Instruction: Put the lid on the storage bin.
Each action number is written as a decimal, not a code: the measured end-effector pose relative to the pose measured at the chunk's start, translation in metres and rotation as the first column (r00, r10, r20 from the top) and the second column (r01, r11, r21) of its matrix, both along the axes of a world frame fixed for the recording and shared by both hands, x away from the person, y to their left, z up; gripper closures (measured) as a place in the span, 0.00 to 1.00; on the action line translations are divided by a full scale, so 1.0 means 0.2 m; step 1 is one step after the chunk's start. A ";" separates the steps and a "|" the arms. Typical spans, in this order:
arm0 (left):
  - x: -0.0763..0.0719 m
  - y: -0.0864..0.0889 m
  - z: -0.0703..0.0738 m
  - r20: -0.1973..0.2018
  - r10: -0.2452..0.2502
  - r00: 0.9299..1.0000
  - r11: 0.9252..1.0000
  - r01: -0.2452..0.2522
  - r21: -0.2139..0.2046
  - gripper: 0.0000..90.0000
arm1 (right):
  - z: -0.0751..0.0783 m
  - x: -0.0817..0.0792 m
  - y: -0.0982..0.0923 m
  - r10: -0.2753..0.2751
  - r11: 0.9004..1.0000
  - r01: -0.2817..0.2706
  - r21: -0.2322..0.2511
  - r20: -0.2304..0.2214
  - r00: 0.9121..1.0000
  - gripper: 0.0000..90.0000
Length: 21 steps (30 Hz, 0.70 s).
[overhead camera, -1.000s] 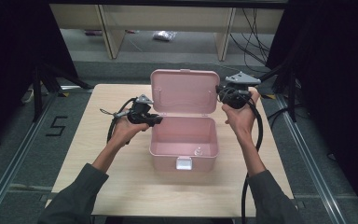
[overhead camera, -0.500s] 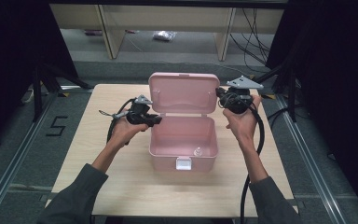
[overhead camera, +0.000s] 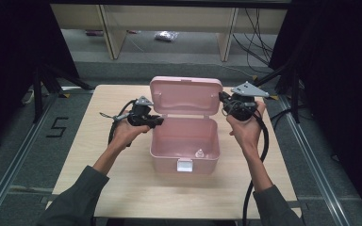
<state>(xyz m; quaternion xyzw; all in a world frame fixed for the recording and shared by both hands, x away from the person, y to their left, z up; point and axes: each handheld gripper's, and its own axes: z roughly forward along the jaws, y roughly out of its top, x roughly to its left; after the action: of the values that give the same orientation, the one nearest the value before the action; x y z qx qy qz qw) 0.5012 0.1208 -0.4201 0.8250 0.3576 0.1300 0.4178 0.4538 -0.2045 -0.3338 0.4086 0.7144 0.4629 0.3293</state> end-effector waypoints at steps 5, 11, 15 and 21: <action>-0.01 0.00 0.00 0.021 0.010 1.000 1.000 -0.011 0.017 0.81 | -0.02 -0.03 -0.01 -0.001 1.000 0.000 0.009 0.023 1.000 0.97; -0.01 0.01 0.00 0.024 0.024 0.999 1.000 -0.024 -0.001 0.74 | -0.02 -0.05 -0.01 -0.010 1.000 0.011 -0.008 0.038 0.999 0.97; -0.03 0.06 0.04 0.029 0.051 0.998 0.998 -0.049 -0.050 0.65 | -0.03 -0.06 -0.01 0.005 1.000 -0.005 0.002 0.026 1.000 0.97; -0.09 0.11 0.09 0.001 0.037 0.999 0.997 -0.037 -0.071 0.54 | -0.03 -0.08 -0.01 0.008 1.000 -0.007 -0.002 0.040 0.999 0.97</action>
<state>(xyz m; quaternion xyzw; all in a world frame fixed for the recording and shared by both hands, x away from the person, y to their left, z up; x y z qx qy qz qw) 0.4839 0.1426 -0.4025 0.8028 0.3769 0.1260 0.4445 0.4381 -0.2068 -0.3406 0.3964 0.7096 0.4715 0.3421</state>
